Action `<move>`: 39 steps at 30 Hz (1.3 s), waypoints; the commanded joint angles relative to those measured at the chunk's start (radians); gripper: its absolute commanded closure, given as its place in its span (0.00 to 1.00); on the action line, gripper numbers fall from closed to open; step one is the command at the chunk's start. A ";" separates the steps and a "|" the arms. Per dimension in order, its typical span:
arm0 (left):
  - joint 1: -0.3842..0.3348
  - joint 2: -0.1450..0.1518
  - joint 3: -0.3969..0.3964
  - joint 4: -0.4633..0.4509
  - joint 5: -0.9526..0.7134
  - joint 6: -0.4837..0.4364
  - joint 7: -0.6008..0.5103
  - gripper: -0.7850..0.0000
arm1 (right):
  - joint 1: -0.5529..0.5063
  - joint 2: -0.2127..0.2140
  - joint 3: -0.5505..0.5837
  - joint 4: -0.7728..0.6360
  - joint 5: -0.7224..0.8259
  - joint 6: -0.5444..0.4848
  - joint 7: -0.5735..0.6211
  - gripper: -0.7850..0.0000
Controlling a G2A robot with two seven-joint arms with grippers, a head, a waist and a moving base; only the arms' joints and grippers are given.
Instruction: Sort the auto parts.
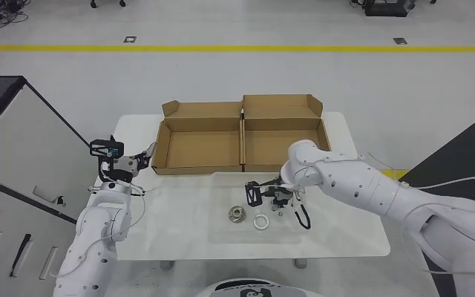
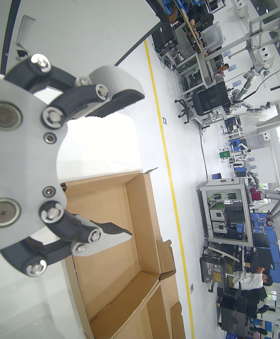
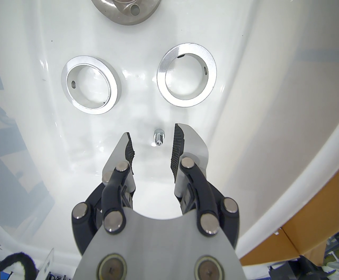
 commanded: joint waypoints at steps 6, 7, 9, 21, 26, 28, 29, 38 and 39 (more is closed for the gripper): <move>0.000 0.000 0.000 0.000 0.000 0.000 0.000 0.00 | -0.002 -0.008 0.000 0.014 -0.004 0.000 0.000 0.58; 0.000 0.000 0.000 0.000 0.000 0.000 0.000 0.00 | -0.002 -0.010 0.000 0.017 -0.003 0.000 0.000 0.59; 0.000 0.000 0.000 0.000 0.000 0.000 0.000 0.00 | -0.003 -0.013 0.000 0.021 -0.005 0.002 0.002 0.61; 0.000 0.000 0.000 0.000 0.000 0.000 0.000 0.00 | -0.004 -0.029 0.000 0.043 -0.001 0.013 0.013 1.00; 0.000 0.000 0.000 0.000 0.000 0.000 0.000 0.00 | 0.000 -0.033 0.000 0.047 0.007 0.014 0.014 1.00; 0.000 0.000 0.000 0.000 0.000 0.000 0.000 0.00 | 0.004 -0.033 0.000 0.044 0.010 0.015 0.015 1.00; 0.000 0.000 0.000 0.000 0.000 0.000 0.000 0.00 | 0.007 -0.032 0.000 0.040 0.013 0.016 0.016 1.00; 0.000 0.000 0.000 0.000 0.000 0.000 0.000 0.00 | 0.080 0.019 0.000 -0.048 0.139 0.043 0.043 1.00; 0.000 0.000 0.000 0.000 0.000 0.000 0.000 0.00 | 0.094 0.035 0.000 -0.065 0.174 0.043 0.042 1.00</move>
